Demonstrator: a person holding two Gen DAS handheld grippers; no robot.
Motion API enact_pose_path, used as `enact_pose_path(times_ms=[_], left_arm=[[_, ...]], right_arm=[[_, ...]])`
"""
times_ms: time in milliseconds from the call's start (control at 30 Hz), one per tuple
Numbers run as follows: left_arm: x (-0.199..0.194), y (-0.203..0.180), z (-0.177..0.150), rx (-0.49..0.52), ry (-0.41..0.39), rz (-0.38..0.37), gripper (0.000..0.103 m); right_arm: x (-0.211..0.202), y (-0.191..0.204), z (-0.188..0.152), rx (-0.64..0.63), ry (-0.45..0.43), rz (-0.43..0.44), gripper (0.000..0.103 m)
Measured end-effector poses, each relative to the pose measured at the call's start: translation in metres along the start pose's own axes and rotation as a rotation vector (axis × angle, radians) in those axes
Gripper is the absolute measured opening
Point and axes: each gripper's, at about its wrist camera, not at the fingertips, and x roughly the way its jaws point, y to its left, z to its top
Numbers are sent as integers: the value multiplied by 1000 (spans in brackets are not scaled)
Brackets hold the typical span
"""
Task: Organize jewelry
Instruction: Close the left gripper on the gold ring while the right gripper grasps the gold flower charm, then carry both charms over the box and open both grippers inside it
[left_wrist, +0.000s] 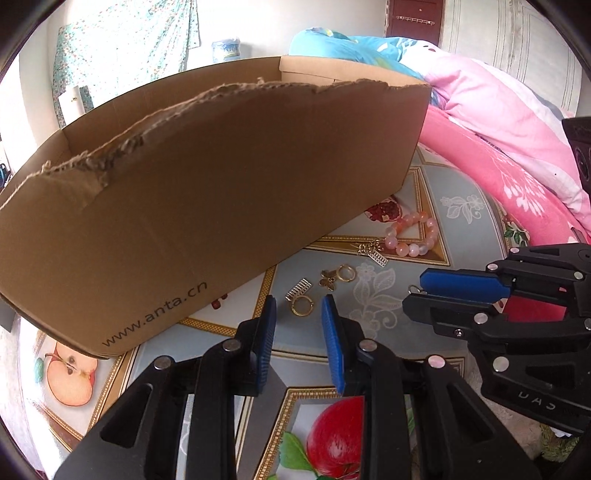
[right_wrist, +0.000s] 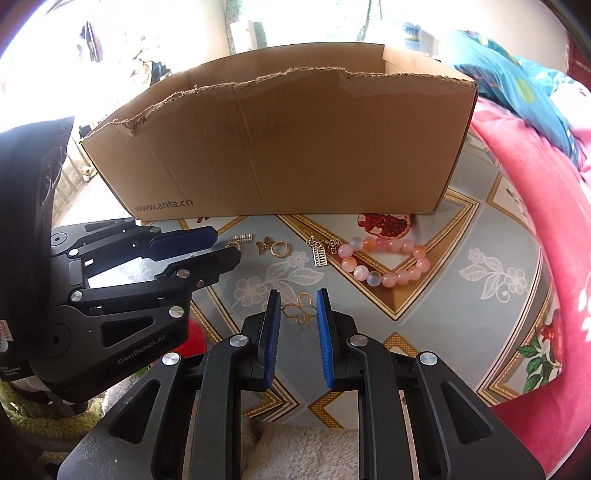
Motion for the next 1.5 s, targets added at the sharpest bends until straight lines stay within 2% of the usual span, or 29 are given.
enact_pose_path(times_ms=[167,467,867,1133,1367,1500], left_arm=[[5,-6,3,33,14,26,24],[7,-15,6,48,32,37,12],[3,-13,4,31,25,26,11],[-31,-8,8,13,-59,18,12],[-85,3,26,-3,-201,1,12],[-113,14,43,19,-287,38,12]], right_arm=[[-1,-15,0,7,-10,14,18],[-12,-27,-3,21,-21,25,18],[-13,-22,-7,14,-39,23,18],[-34,-14,-8,-17,-99,14,18],[-69,3,7,-98,-245,-7,18],[-84,7,28,-113,-313,31,17]])
